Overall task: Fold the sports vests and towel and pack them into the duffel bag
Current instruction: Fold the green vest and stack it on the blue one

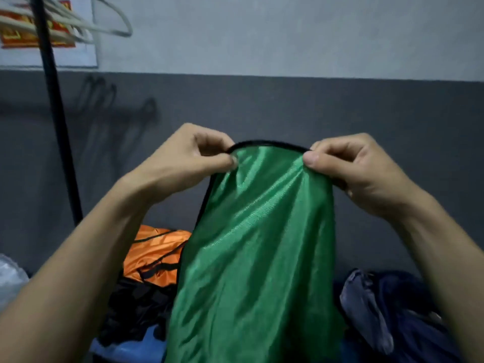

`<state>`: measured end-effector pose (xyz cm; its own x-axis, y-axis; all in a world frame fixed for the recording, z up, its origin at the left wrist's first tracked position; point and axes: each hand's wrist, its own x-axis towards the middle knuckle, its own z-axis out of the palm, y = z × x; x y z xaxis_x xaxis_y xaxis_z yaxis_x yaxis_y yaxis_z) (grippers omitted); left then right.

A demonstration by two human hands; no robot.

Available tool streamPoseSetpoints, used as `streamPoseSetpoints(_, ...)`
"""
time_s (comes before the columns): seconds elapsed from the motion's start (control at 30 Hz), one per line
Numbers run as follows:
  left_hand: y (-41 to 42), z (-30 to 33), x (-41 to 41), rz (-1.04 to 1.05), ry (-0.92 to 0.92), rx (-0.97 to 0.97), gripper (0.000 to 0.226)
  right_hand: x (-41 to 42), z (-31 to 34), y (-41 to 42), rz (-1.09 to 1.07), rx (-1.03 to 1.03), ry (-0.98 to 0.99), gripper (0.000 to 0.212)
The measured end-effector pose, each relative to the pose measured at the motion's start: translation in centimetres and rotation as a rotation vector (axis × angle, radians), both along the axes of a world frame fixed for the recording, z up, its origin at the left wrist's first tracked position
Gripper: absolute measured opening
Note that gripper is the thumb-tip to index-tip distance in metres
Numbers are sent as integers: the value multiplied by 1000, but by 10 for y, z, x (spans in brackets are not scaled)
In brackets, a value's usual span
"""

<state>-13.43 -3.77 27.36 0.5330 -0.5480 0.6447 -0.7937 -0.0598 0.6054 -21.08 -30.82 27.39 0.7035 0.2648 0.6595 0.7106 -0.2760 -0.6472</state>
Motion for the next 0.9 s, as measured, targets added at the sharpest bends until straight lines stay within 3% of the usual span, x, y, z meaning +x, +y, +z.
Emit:
streamPoseSetpoints(0.1, 3, 9, -13, -56, 54, 187, 8, -9, 28, 8, -47, -113, -9, 31)
streamPoseSetpoints(0.2, -4, 7, -22, -129, 144, 141, 6, -19, 40, 18, -70, -190, 21, 38)
streamPoseSetpoints(0.33, -7, 4, -27, -243, 293, 107, 14, -32, 41, 24, -80, -245, 65, 27)
streamPoseSetpoints(0.5, -2, -5, -25, -261, 319, 144, 22, -41, 27, 17, -119, -240, 110, 29)
streamPoseSetpoints(0.6, -1, -8, -24, -153, 203, 124, 26, -42, 18, 14, -153, -255, 119, 36)
streamPoseSetpoints(0.73, 13, 14, -11, 175, -133, 110, 27, -45, 3, 13, -152, -291, 181, 28)
streamPoseSetpoints(0.9, 14, 30, -11, 398, -472, 110, 10, -48, -22, 15, -124, -269, 187, 30)
